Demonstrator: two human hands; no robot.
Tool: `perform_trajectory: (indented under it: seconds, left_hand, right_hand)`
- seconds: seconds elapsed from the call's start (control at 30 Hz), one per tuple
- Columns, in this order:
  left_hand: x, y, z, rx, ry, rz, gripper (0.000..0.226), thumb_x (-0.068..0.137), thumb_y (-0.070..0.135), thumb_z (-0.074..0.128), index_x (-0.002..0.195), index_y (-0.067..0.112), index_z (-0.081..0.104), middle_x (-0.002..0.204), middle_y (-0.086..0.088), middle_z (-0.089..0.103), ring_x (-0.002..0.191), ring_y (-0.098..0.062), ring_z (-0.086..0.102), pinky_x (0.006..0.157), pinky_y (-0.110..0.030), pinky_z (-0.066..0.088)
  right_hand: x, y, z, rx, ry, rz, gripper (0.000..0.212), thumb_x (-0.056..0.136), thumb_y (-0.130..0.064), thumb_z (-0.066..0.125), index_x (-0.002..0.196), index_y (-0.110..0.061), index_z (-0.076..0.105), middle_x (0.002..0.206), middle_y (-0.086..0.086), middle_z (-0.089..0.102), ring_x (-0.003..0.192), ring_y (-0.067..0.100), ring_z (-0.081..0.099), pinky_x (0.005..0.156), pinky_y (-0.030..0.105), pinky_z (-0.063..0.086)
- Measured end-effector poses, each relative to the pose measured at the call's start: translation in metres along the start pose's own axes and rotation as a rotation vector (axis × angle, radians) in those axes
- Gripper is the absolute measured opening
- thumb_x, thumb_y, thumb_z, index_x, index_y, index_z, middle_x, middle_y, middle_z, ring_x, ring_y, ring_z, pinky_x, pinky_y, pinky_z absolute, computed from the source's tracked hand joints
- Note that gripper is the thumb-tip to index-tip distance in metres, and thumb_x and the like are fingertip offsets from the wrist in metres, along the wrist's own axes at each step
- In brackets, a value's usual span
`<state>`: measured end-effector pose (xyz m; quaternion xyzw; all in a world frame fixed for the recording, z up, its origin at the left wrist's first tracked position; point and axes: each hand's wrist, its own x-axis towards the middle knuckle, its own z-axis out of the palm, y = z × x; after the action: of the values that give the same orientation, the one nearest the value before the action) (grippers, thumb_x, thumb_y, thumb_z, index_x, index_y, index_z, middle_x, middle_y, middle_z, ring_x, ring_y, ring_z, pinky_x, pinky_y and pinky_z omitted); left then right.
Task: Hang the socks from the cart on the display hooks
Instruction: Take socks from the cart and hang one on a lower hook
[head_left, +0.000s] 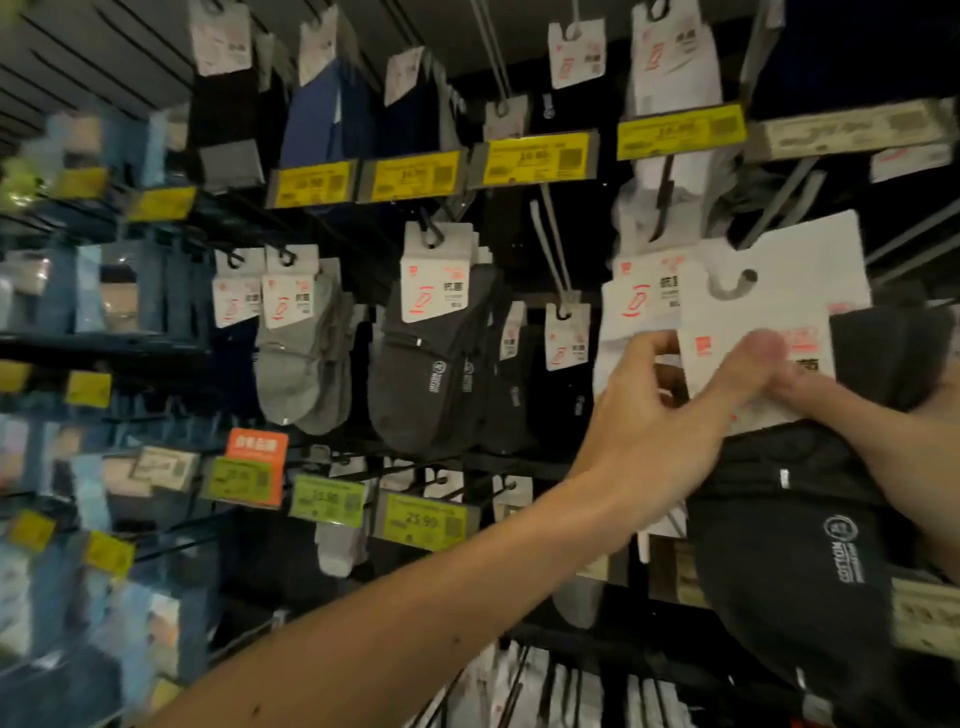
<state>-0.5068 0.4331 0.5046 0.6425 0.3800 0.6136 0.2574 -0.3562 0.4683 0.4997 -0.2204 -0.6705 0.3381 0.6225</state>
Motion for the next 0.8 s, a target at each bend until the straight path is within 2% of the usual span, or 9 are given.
perform_trajectory:
  seconds: [0.07, 0.1, 0.2, 0.27, 0.33, 0.43, 0.57, 0.7, 0.8]
  left_hand:
    - [-0.001, 0.001, -0.004, 0.027, 0.025, 0.043, 0.045, 0.085, 0.055, 0.070, 0.120, 0.029, 0.058, 0.113, 0.011, 0.069, 0.105, -0.006, 0.065, 0.096, -0.034, 0.054]
    - [-0.002, 0.001, -0.007, 0.017, 0.037, 0.055, 0.041, 0.086, 0.050, 0.071, 0.119, 0.028, 0.060, 0.112, 0.012, 0.070, 0.105, -0.005, 0.065, 0.096, -0.033, 0.054]
    - [-0.009, -0.003, -0.021, -0.039, 0.057, 0.058, 0.034, 0.089, 0.039, 0.071, 0.117, 0.022, 0.063, 0.112, 0.008, 0.073, 0.105, -0.007, 0.067, 0.095, -0.032, 0.055]
    - [-0.015, -0.011, -0.032, -0.081, 0.073, 0.008, 0.027, 0.090, 0.036, 0.071, 0.112, 0.022, 0.064, 0.109, 0.005, 0.075, 0.102, -0.010, 0.070, 0.093, -0.032, 0.056]
    - [-0.022, -0.018, -0.046, -0.157, 0.108, -0.084, 0.028, 0.086, 0.035, 0.071, 0.110, 0.021, 0.065, 0.108, 0.001, 0.076, 0.100, -0.012, 0.071, 0.091, -0.031, 0.057]
    - [-0.034, -0.022, -0.072, -0.236, 0.125, -0.228, 0.031, 0.089, 0.029, 0.066, 0.116, 0.013, 0.064, 0.106, -0.004, 0.076, 0.096, -0.016, 0.073, 0.081, -0.029, 0.060]
    - [-0.046, -0.015, -0.115, -0.177, 0.272, -0.326, 0.024, 0.093, 0.023, 0.065, 0.115, 0.014, 0.065, 0.102, -0.005, 0.077, 0.089, -0.015, 0.073, 0.079, -0.031, 0.058]
    - [-0.051, -0.005, -0.153, -0.054, 0.453, -0.332, 0.013, 0.092, 0.018, 0.065, 0.103, 0.014, 0.067, 0.081, -0.003, 0.077, 0.066, -0.010, 0.072, 0.058, -0.023, 0.056]
    - [-0.051, -0.002, -0.177, 0.072, 0.531, -0.281, 0.011, 0.092, 0.025, 0.066, 0.095, 0.015, 0.069, 0.080, -0.003, 0.077, 0.060, -0.007, 0.069, 0.054, -0.022, 0.052]
  right_hand:
    - [-0.006, 0.011, -0.004, 0.039, -0.016, 0.034, 0.079, 0.044, -0.075, 0.087, 0.109, -0.032, 0.075, 0.114, 0.001, 0.075, 0.099, 0.013, 0.073, 0.087, 0.034, 0.054]
    - [-0.006, 0.010, 0.003, 0.064, -0.011, 0.021, 0.076, 0.045, -0.077, 0.084, 0.108, -0.035, 0.075, 0.110, -0.003, 0.076, 0.099, 0.013, 0.073, 0.086, 0.033, 0.055]
    - [-0.015, -0.005, 0.031, 0.144, 0.064, -0.034, 0.029, 0.056, -0.069, 0.065, 0.074, -0.049, 0.077, 0.081, -0.018, 0.076, 0.077, 0.003, 0.074, 0.060, 0.017, 0.057]
    - [-0.024, -0.007, 0.044, 0.245, 0.051, 0.016, 0.032, 0.060, -0.065, 0.054, 0.067, -0.044, 0.077, 0.075, -0.014, 0.076, 0.071, 0.006, 0.074, 0.057, 0.024, 0.058]
    - [-0.026, 0.000, 0.048, 0.283, -0.008, 0.120, 0.041, 0.065, -0.061, 0.054, 0.081, -0.032, 0.079, 0.083, -0.008, 0.078, 0.075, 0.010, 0.075, 0.069, 0.033, 0.056]
    - [-0.027, 0.014, 0.053, 0.294, -0.066, 0.204, 0.031, 0.077, -0.044, 0.062, 0.101, -0.028, 0.073, 0.094, -0.007, 0.078, 0.085, 0.009, 0.075, 0.074, 0.032, 0.060]
    - [-0.018, 0.028, 0.069, 0.301, -0.101, 0.262, 0.012, 0.093, -0.033, 0.062, 0.098, -0.030, 0.071, 0.090, -0.011, 0.078, 0.082, 0.004, 0.074, 0.062, 0.021, 0.058]
    - [-0.006, 0.030, 0.092, 0.280, -0.123, 0.263, 0.013, 0.095, -0.033, 0.061, 0.100, -0.027, 0.072, 0.089, -0.011, 0.078, 0.081, 0.003, 0.074, 0.060, 0.017, 0.057]
    - [0.003, 0.029, 0.112, 0.257, -0.155, 0.249, 0.018, 0.094, -0.038, 0.061, 0.103, -0.027, 0.072, 0.091, -0.011, 0.078, 0.082, 0.004, 0.074, 0.061, 0.018, 0.058]
